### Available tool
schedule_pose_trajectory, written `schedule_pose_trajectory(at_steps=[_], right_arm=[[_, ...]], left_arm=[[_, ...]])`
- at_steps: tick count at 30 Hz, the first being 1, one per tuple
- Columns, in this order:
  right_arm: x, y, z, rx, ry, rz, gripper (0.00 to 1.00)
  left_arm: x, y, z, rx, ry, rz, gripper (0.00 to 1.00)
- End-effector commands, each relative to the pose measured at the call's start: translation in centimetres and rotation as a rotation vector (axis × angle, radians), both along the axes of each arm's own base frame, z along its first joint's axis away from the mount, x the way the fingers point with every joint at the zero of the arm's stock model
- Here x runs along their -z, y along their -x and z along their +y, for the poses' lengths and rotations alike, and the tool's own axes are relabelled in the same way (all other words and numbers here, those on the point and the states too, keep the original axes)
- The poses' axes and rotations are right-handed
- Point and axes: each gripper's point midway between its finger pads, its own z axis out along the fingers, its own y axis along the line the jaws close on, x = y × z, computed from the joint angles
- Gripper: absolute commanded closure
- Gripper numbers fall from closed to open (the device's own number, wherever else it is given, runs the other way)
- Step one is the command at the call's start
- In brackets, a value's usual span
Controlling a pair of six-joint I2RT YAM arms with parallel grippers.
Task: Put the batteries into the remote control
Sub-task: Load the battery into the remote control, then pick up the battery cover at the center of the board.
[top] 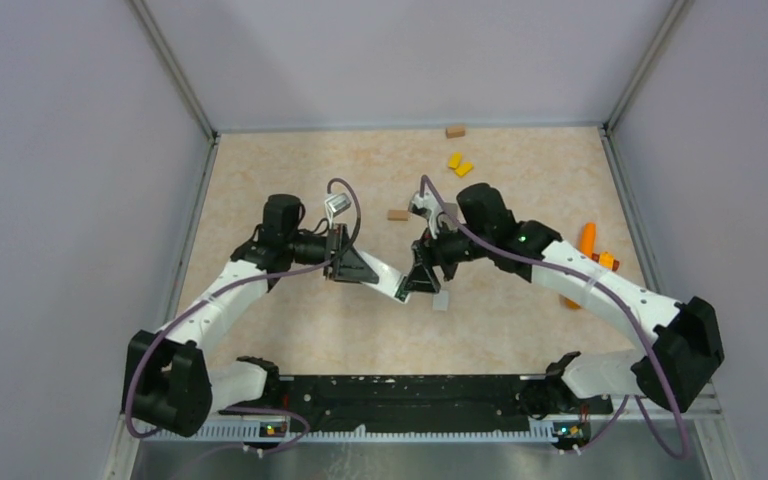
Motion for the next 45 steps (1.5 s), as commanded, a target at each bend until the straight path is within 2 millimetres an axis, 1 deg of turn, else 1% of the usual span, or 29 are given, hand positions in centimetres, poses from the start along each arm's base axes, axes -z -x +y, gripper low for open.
schedule_pose_trajectory(at_steps=[1,4,6,8,10,12,15,17,19,20,22,24,27,28,32,34,36,40,43,45], right_arm=[[-5.2,-2.6,-0.9,0.178,-0.139,-0.086,0.27],[-7.6,-4.1,-2.3,0.325,-0.225,-0.091,0.25],[-7.9,-5.3,-3.3,0.437,-0.241,-0.081,0.25],[-7.3,-6.4,-4.7,0.561,-0.214,-0.06,0.26],[-5.5,-7.4,-6.1,0.688,-0.146,-0.017,0.28],[-2.8,-8.0,-7.5,0.793,-0.043,0.037,0.32],[2.3,-7.4,-8.3,0.834,0.13,0.159,0.41],[5.8,-6.4,-8.5,0.832,0.217,0.236,0.44],[8.2,-5.5,-8.2,0.805,0.266,0.253,0.42],[9.1,-5.5,-8.2,0.789,0.289,0.22,0.41],[10.2,-5.3,-7.8,0.711,0.322,0.139,0.38],[10.4,-5.3,-6.9,0.587,0.323,0.031,0.37],[10.2,-5.5,-6.1,0.436,0.303,-0.139,0.36],[10.0,-6.0,-6.0,0.401,0.296,-0.206,0.36],[10.4,-6.1,-5.8,0.25,0.319,-0.323,0.36],[10.5,-6.0,-5.8,0.196,0.339,-0.355,0.36],[11.2,-5.6,-6.0,0.129,0.371,-0.367,0.36],[12.9,-4.0,-6.3,-0.038,0.426,-0.339,0.35],[14.1,-3.2,-6.5,-0.115,0.458,-0.307,0.34],[14.7,-3.2,-6.7,-0.135,0.478,-0.302,0.34]], left_arm=[[-1.8,-0.3,0.1,-0.024,0.029,-0.192,1.0],[-2.0,-1.2,0.2,-0.095,0.013,-0.281,1.0],[-2.3,-2.0,0.3,-0.159,0.009,-0.341,1.0],[-2.6,-2.6,0.5,-0.22,0.008,-0.397,1.0],[-3.0,-3.3,0.8,-0.281,0.0,-0.444,1.0],[-3.2,-3.8,1.2,-0.336,-0.011,-0.478,1.0],[-3.1,-4.7,1.8,-0.411,-0.038,-0.505,1.0],[-3.0,-5.0,2.1,-0.449,-0.051,-0.504,1.0],[-2.7,-5.2,2.3,-0.475,-0.06,-0.501,1.0],[-2.5,-5.3,2.4,-0.483,-0.064,-0.499,1.0],[-2.4,-5.5,2.6,-0.5,-0.07,-0.496,1.0],[-2.4,-5.6,2.7,-0.519,-0.085,-0.471,1.0],[-2.4,-6.0,3.0,-0.538,-0.115,-0.441,1.0],[-2.2,-6.1,3.1,-0.536,-0.132,-0.424,1.0],[-1.9,-5.9,2.8,-0.484,-0.143,-0.346,1.0],[-2.0,-5.7,2.6,-0.463,-0.13,-0.322,1.0],[-2.0,-5.8,2.7,-0.46,-0.13,-0.307,1.0],[-1.8,-6.4,3.6,-0.477,-0.13,-0.265,1.0],[-1.5,-6.9,4.3,-0.485,-0.131,-0.228,1.0],[-1.4,-7.1,4.6,-0.48,-0.127,-0.217,1.0]])
